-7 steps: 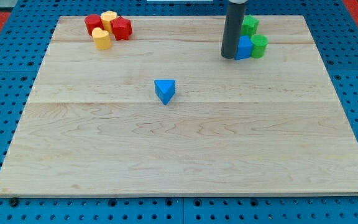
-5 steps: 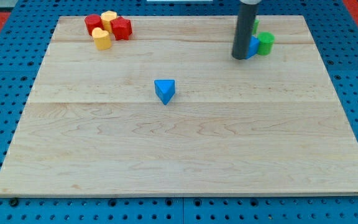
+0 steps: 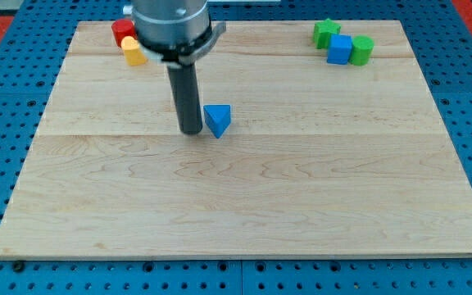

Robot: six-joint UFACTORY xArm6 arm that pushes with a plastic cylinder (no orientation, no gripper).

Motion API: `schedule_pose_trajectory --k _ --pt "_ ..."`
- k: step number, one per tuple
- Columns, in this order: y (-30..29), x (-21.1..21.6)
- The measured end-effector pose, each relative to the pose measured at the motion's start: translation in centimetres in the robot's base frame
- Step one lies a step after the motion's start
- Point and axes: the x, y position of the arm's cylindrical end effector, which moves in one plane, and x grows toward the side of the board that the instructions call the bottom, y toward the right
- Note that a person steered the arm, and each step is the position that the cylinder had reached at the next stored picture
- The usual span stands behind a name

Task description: Move the blue triangle closer to blue cube

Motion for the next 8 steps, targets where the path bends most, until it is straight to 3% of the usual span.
schedule_pose_trajectory --k 1,3,4,5,6,7,8 --pt "4.0 -1.0" --pt "7.6 3.3" --pt "12.6 -6.2" --pt "12.4 -8.7" --pt "10.3 -2.2" --pt "3.0 -1.9" --pt "3.7 -5.6"
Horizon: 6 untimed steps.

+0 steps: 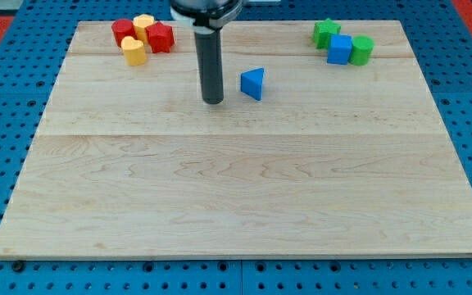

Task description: Move the blue triangle closer to blue cube

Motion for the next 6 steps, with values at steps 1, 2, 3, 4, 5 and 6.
schedule_pose_trajectory --k 1,2,3,4,5,6 --pt "6.3 -1.9" --pt "11.8 -2.2" --pt "13.9 -2.5" --pt "16.3 -5.2" --pt "16.2 -6.2" --pt "15.7 -6.1"
